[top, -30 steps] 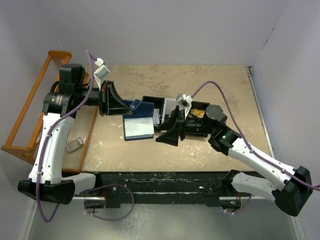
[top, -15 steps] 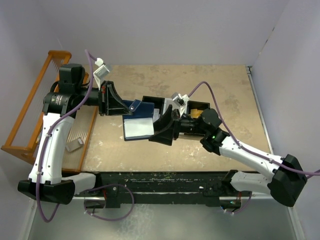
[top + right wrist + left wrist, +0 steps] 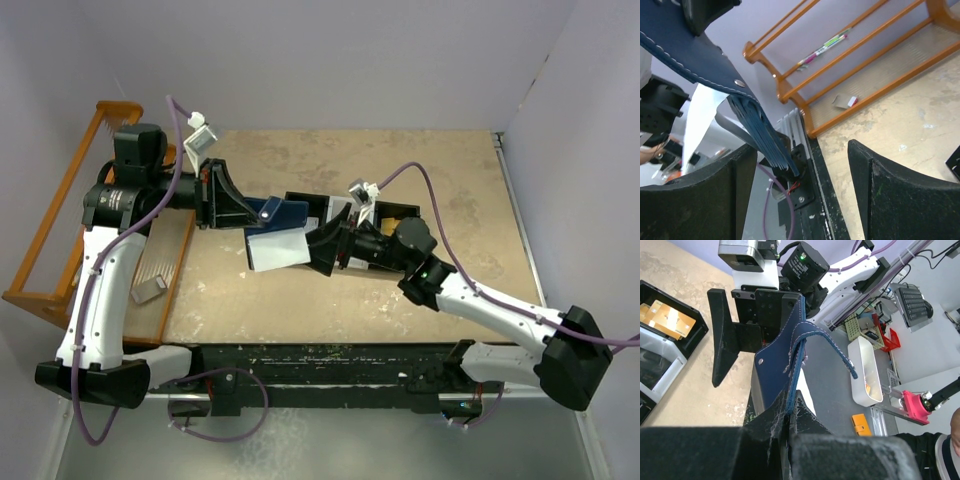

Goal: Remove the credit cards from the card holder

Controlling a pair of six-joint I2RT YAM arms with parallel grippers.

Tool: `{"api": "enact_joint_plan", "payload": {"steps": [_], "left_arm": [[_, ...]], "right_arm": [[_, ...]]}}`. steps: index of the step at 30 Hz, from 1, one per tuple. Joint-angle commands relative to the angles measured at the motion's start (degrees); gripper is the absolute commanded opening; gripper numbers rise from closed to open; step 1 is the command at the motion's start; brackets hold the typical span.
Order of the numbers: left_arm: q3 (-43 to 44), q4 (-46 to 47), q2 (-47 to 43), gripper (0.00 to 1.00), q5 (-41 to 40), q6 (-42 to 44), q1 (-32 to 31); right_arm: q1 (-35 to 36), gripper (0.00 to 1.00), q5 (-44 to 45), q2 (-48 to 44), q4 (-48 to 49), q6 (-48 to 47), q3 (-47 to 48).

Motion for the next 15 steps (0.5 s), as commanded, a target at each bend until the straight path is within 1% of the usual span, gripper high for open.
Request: {"api": "enact_joint_plan", "payload": {"steps": [1,6,11,15], "left_arm": [[2.27,3.69,-0.24,0.00,3.62,-3.51,0.21],[2.14,5.18,-0.37,0.00,3.94,-5.33,0.19],[1.66,5.53,-0.60,0.00,4.15,-5.89,0.19],[1.04,5.42,-0.84,0.00,4.29,-5.73,0.19]], "right_arm": [[1.26,0.76,8.16,-2.42,2.41,-1.52,1.85],[4.21,0.79,12.80,-1.81,7.28,-2.21,1.62],[5.56,0.80,11.46,0.68,10.68,-2.52,4.83],[5.53,0.80,9.30,0.15,14.93,-1.25,5.20]]}}
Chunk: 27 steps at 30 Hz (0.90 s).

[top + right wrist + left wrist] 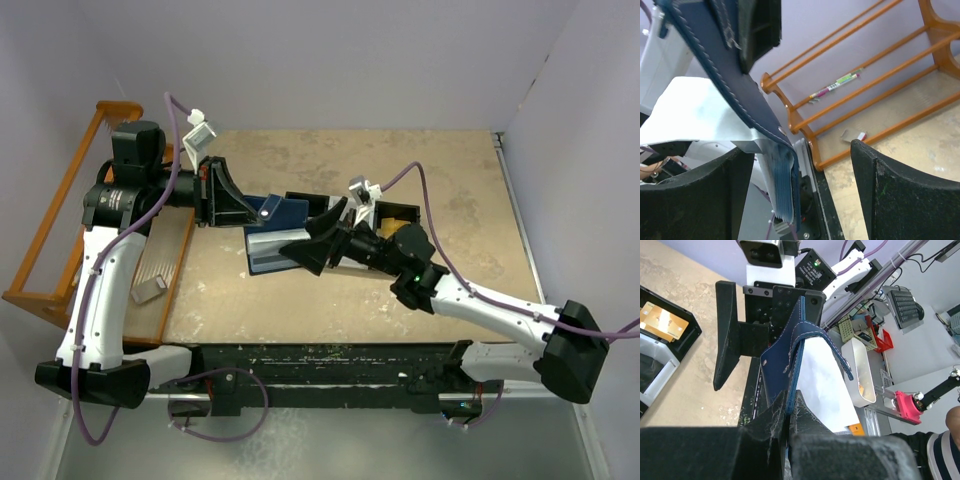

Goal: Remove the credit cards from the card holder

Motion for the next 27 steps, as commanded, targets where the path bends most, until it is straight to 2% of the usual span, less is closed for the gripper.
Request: {"api": "enact_joint_plan", "payload": {"steps": [1,13,16,18,22,24,25,27], "left_arm": [[0.80,2.10,-0.91,0.00,2.93,-1.06,0.22],[-0.33,1.81,-1.39,0.00,3.72,-1.04,0.19],[-0.44,1.72,-1.43,0.00,3.70,-1.07,0.19],[-0.50,1.70,-1.39,0.00,3.72,-1.03,0.20],[-0.95,1.62,-1.55,0.00,3.70,-0.80,0.19],[-0.94,0.96,-1.59,0.00,3.54,0.32,0.19],[-0.60,-0.36,-1.45,0.01,2.77,1.88,0.19],[1.62,-6.38,-0.65,0.11,-0.29,8.40,0.19]], "right_arm": [[0.15,0.80,-0.43,-1.35,8.89,0.33,3.13],[0.14,0.77,2.13,-0.49,12.68,4.06,6.01],[0.11,0.73,2.16,-0.04,12.98,4.80,6.64],[0.16,0.64,2.01,0.40,12.82,5.54,7.10],[0.16,0.36,1.57,1.08,11.39,6.71,8.09],[0.16,0.25,1.63,0.90,9.87,7.05,8.61],[0.16,0.21,1.45,0.60,8.23,7.05,8.94],[0.11,0.14,0.29,-0.48,4.85,6.99,9.35]]}}
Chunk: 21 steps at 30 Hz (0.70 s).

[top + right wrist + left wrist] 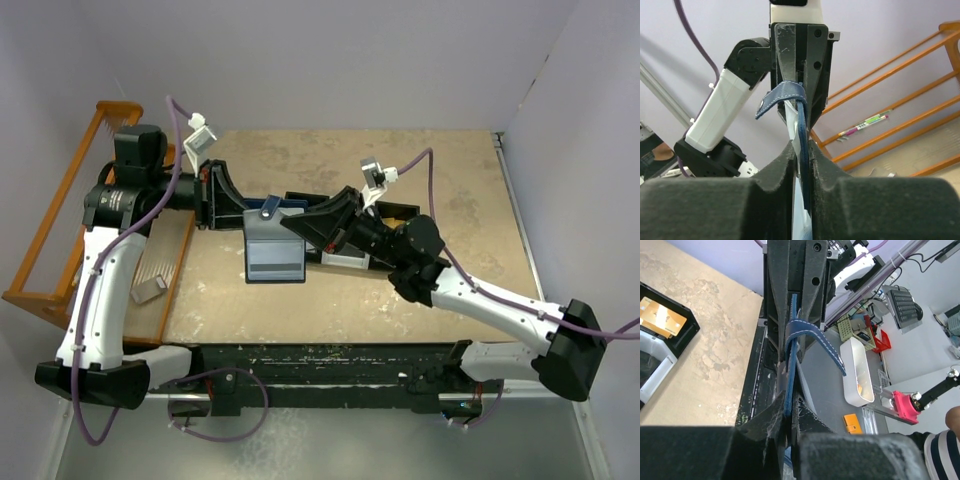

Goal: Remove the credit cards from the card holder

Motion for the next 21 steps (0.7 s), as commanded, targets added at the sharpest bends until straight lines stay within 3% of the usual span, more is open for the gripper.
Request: {"api": "enact_joint_plan", "payload": {"steps": [1,3,4,8,11,15,19,21], "left_arm": [[4.25,-10.87,0.32,0.17,-4.17,12.15,0.15],[7.33,-17.11,1.78,0.33,-10.30,18.84,0.14],[8.56,-18.88,2.17,0.37,-13.85,21.32,0.11],[9.09,-18.92,1.09,0.53,-26.31,25.69,0.22],[8.88,-18.39,-0.46,0.63,-31.34,28.09,0.24],[10.42,-22.57,-1.18,0.75,-30.33,35.20,0.24],[12.08,-32.53,-0.79,0.91,-27.47,47.32,0.24],[12.54,-38.06,0.29,0.93,-28.03,51.93,0.18]], "right_arm": [[0.11,0.12,-1.18,-2.19,-4.19,0.78,3.73],[0.11,0.04,-0.54,-3.76,-8.08,0.18,4.27],[0.07,0.01,-0.44,-4.42,-10.16,-0.38,4.57],[0.03,0.00,-0.14,-6.31,-18.38,-2.65,6.09],[0.00,0.00,-1.71,-6.43,-23.08,-4.94,6.78],[0.03,0.00,-5.29,-5.11,-29.03,-8.16,11.03],[0.03,0.00,-9.15,-3.11,-33.81,-11.08,14.29],[0.03,0.00,-10.59,-2.20,-35.39,-11.94,15.56]]}}
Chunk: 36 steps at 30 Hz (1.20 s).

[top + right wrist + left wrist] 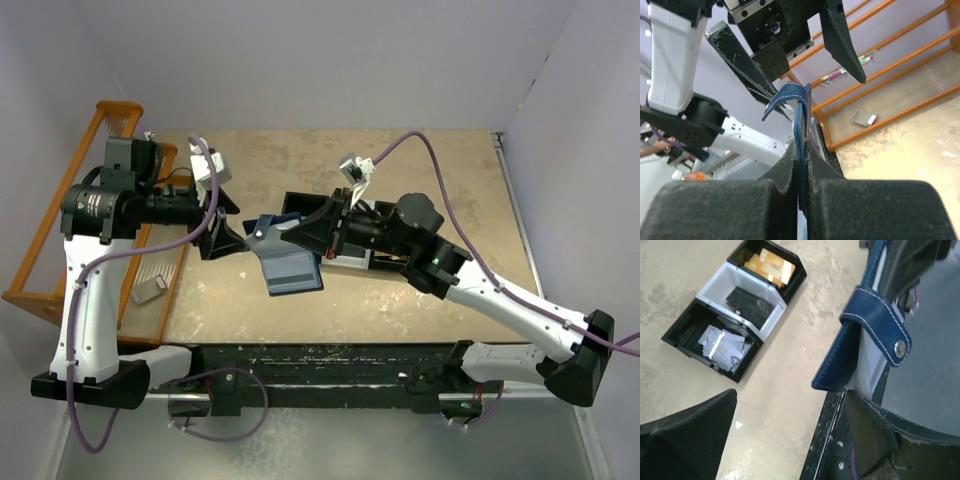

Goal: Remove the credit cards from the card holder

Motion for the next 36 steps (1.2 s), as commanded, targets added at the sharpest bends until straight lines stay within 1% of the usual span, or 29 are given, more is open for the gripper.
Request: {"api": "enact_joint_plan", "payload": {"steps": [1,4,7,9,13,16,18,20,22,25,26,29,31,32,33,35,36], "left_arm": [[2.48,-11.59,0.36,0.92,-0.51,13.94,0.02],[-0.15,-11.62,-1.38,0.95,-1.18,16.86,-0.30],[-1.58,-11.54,-2.77,0.99,-2.48,19.43,-0.60],[-2.02,-11.54,-2.84,1.00,-2.57,20.06,-0.62],[-4.05,-11.54,-2.93,1.00,0.35,19.74,-0.70],[-5.47,-11.41,-3.09,1.00,2.13,20.36,-0.79],[-6.70,-8.41,-2.99,0.98,2.39,16.19,-0.79],[-7.75,-4.06,-2.84,0.93,3.43,12.02,-0.79],[-8.19,-2.65,-2.52,0.86,6.33,9.46,-0.78],[-8.46,-2.52,-1.57,0.76,11.75,6.88,-0.79],[-8.47,-2.85,-1.17,0.71,13.32,6.37,-0.79],[-8.69,-3.42,0.56,0.47,13.70,5.69,-0.79],[-9.09,-3.89,1.40,0.27,13.21,5.74,-0.79],[-9.40,-4.17,1.78,0.15,12.92,5.74,-0.79],[-9.42,-4.36,2.06,0.01,12.68,5.54,-0.79],[-8.98,-5.03,2.73,0.00,12.10,5.09,-0.79],[-8.50,-5.56,3.09,0.00,12.26,5.10,-0.79]], "right_arm": [[-0.02,0.00,-5.59,1.25,-3.16,-4.05,5.12],[-0.02,0.00,-7.47,2.88,-4.81,-5.39,6.96],[-0.06,0.00,-8.72,4.37,-9.35,-8.47,9.81],[-0.23,0.00,-9.21,4.98,-12.18,-10.71,11.74],[-0.29,0.00,-11.20,7.00,-15.67,-12.70,15.48],[-0.28,0.00,-13.54,8.28,-15.70,-12.49,16.72],[-0.28,0.00,-14.92,8.99,-14.36,-11.30,16.65],[-0.28,0.00,-15.37,9.94,-12.28,-10.08,16.41],[-0.33,0.00,-15.44,10.93,-11.30,-9.84,16.47],[-0.28,0.00,-16.23,11.90,-10.18,-8.41,16.08],[-0.28,0.00,-16.71,12.01,-9.30,-7.91,15.88],[-0.28,0.00,-17.26,12.45,-5.79,-5.47,15.43],[-0.28,0.00,-17.93,12.98,-4.87,-4.55,15.91],[-0.28,0.00,-19.01,13.21,-5.02,-4.09,16.26],[-0.28,0.00,-20.02,13.44,-5.41,-3.86,16.63],[-0.41,0.05,-19.78,13.48,-6.69,-3.96,16.99],[-0.45,0.11,-19.69,13.31,-7.05,-4.15,16.78]]}}
